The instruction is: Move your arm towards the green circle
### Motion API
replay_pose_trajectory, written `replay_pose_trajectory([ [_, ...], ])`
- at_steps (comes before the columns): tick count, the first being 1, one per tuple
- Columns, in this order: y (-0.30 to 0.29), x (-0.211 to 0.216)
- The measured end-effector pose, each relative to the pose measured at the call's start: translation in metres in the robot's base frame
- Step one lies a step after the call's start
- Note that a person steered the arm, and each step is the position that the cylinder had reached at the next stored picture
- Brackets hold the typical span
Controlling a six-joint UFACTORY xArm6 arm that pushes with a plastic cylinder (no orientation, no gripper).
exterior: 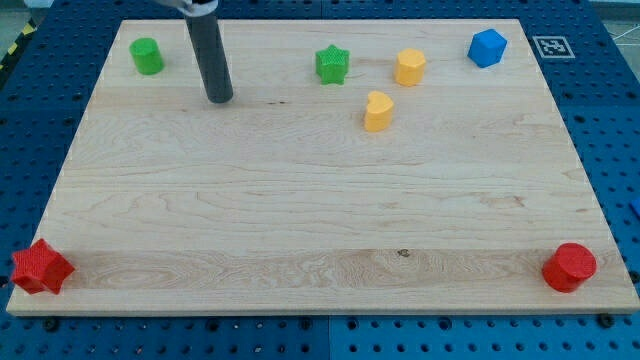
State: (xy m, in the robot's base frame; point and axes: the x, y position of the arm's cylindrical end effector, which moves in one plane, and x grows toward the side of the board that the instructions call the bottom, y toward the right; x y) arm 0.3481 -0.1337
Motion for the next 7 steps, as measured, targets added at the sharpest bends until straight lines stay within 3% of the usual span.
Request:
replay_pose_trajectory([
  [1,-0.002,0.0],
  [2,-0.057,0.0],
  [4,-0.08,0.0],
  [5,-0.127,-0.014],
  [7,-0.122,-0.035],
])
